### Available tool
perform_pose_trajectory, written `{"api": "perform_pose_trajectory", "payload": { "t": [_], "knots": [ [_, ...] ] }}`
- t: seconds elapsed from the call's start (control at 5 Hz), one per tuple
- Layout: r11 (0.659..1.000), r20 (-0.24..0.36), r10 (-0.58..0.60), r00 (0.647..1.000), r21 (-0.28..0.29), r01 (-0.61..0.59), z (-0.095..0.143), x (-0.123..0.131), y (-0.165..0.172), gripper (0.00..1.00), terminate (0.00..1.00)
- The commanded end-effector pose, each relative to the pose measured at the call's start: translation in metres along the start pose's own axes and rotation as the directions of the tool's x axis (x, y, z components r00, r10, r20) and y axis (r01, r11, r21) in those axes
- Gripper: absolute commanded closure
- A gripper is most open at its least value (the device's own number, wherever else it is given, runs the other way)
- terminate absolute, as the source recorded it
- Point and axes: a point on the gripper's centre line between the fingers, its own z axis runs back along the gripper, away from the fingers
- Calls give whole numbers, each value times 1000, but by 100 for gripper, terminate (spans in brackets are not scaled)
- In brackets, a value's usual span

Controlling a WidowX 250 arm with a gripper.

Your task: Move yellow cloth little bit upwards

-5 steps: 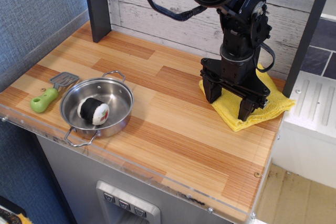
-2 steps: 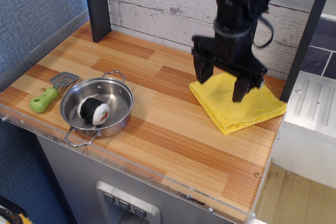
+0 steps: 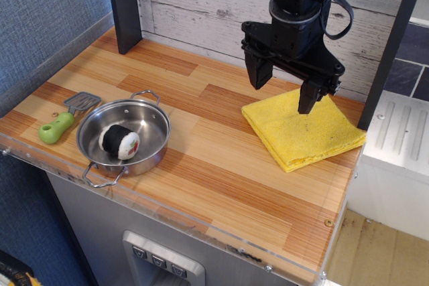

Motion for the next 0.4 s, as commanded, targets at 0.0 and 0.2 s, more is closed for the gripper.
{"api": "perform_pose_trajectory", "payload": {
  "t": [0.0,0.2],
  "knots": [
    [1000,55,-6,998,-1,6,17,6,-3,0,0],
    [1000,55,-6,998,-1,6,17,6,-3,0,100]
  ]
}}
